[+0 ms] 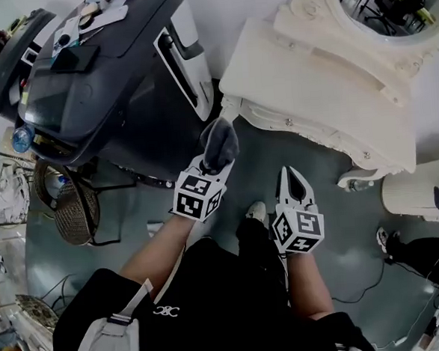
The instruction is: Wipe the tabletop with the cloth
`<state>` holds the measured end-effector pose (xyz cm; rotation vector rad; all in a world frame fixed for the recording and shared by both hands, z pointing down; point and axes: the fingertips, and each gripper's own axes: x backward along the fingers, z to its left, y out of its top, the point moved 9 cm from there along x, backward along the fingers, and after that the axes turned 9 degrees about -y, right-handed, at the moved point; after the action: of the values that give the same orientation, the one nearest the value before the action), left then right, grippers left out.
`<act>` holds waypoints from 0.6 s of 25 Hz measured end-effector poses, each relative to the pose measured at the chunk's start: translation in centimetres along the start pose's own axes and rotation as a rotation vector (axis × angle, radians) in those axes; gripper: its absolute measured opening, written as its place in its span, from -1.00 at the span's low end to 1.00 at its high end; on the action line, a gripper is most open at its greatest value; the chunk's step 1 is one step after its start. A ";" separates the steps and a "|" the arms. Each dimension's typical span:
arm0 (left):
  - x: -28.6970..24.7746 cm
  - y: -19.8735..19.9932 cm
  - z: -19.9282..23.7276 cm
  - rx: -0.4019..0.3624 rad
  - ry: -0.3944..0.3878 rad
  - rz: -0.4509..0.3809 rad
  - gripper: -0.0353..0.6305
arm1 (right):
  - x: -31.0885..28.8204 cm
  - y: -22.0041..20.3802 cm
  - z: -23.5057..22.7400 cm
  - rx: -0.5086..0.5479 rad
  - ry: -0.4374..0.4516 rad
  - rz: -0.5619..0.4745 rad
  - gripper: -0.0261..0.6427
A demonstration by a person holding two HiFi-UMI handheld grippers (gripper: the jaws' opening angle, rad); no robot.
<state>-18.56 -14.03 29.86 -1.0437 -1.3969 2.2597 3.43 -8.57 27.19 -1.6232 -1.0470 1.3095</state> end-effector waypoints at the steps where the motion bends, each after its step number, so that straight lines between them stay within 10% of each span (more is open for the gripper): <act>1: -1.4 -0.5 0.7 0.003 0.006 -0.003 -0.61 | -1.3 -0.7 -0.6 0.004 0.013 -0.003 -0.91; 15: -17.9 -11.6 16.7 -0.256 0.195 -0.076 -0.61 | -19.8 -24.2 -5.0 -0.053 0.140 -0.111 -0.91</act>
<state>-19.33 -29.54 52.02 -1.2294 -1.6393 1.9035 2.87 -18.97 57.15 -1.6467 -1.0780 1.0873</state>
